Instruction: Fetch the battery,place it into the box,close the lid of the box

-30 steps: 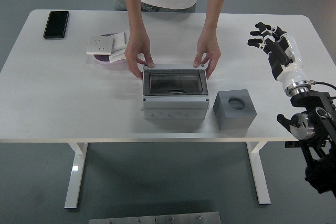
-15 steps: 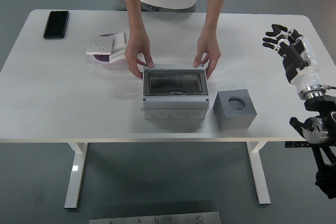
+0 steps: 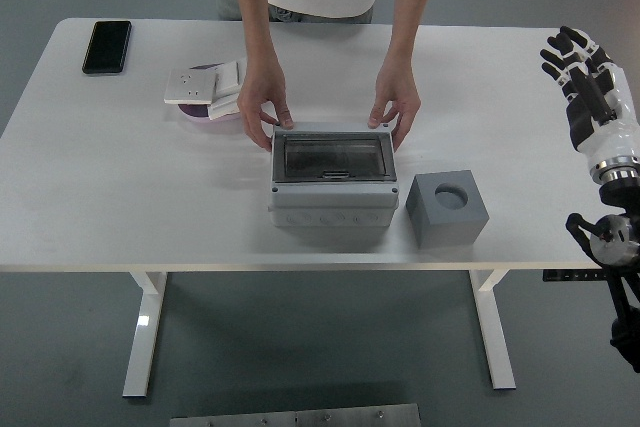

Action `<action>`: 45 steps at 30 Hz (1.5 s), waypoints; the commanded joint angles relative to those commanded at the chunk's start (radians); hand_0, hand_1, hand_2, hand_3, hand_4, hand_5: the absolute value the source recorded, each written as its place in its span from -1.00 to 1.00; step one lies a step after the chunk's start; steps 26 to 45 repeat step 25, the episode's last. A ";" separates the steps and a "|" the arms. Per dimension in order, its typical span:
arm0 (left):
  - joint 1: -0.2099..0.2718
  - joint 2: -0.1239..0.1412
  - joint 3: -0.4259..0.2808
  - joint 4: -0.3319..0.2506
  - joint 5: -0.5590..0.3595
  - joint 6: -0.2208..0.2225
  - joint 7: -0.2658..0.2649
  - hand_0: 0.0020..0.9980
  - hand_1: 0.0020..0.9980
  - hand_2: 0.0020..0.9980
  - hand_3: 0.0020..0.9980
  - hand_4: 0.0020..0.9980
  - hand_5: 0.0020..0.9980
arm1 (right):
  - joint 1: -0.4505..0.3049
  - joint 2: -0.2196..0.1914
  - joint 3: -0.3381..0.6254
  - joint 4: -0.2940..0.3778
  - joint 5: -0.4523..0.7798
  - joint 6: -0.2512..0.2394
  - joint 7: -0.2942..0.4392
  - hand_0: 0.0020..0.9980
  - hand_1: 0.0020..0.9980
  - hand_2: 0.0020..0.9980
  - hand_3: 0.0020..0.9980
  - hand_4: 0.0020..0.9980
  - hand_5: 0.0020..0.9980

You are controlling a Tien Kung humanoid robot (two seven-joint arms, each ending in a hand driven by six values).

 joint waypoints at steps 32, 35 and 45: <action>0.005 0.004 0.003 -0.001 -0.005 0.000 -0.003 0.20 0.47 0.18 0.13 -0.20 -1.00 | 0.001 -0.004 -0.006 0.000 0.000 -0.008 0.002 0.79 0.52 0.50 0.45 0.90 0.74; 0.005 0.004 0.003 -0.001 -0.005 0.000 -0.003 0.20 0.47 0.18 0.13 -0.20 -1.00 | 0.001 -0.004 -0.006 0.000 0.000 -0.008 0.002 0.79 0.52 0.50 0.45 0.90 0.74; 0.005 0.004 0.003 -0.001 -0.005 0.000 -0.003 0.20 0.47 0.18 0.13 -0.20 -1.00 | 0.001 -0.004 -0.006 0.000 0.000 -0.008 0.002 0.79 0.52 0.50 0.45 0.90 0.74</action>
